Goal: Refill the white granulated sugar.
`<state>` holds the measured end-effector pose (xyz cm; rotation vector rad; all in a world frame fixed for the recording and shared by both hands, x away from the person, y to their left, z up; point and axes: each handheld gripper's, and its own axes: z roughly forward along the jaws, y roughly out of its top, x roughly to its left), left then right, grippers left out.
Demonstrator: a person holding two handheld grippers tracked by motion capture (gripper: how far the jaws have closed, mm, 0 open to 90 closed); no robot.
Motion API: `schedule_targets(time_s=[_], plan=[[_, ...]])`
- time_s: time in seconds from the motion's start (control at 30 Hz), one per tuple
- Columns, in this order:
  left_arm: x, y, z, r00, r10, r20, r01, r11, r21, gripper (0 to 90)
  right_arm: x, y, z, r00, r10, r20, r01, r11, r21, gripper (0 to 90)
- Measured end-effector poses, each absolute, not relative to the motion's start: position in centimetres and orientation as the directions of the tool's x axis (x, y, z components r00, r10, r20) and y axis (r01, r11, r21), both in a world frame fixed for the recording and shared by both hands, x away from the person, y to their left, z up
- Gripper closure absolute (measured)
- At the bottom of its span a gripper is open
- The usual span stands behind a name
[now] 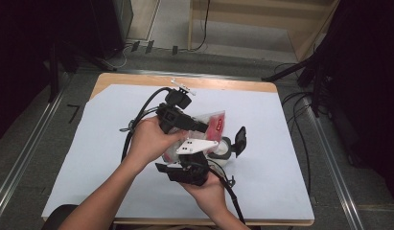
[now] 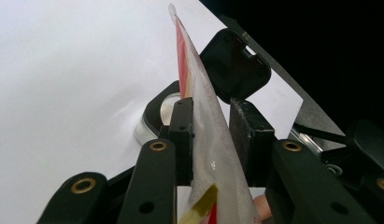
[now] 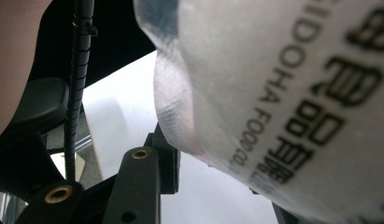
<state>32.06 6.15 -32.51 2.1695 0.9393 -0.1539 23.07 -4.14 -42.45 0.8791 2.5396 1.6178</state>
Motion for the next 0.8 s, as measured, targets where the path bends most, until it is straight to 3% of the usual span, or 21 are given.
schedule_targets(time_s=[0.8], plan=[[32.17,6.33,-32.39,0.722,0.574,-0.386,0.668,-0.437,0.602,70.9,22.96,-4.14,-42.17,-0.846,0.467,0.258,0.435,0.323,0.84,63.6]])
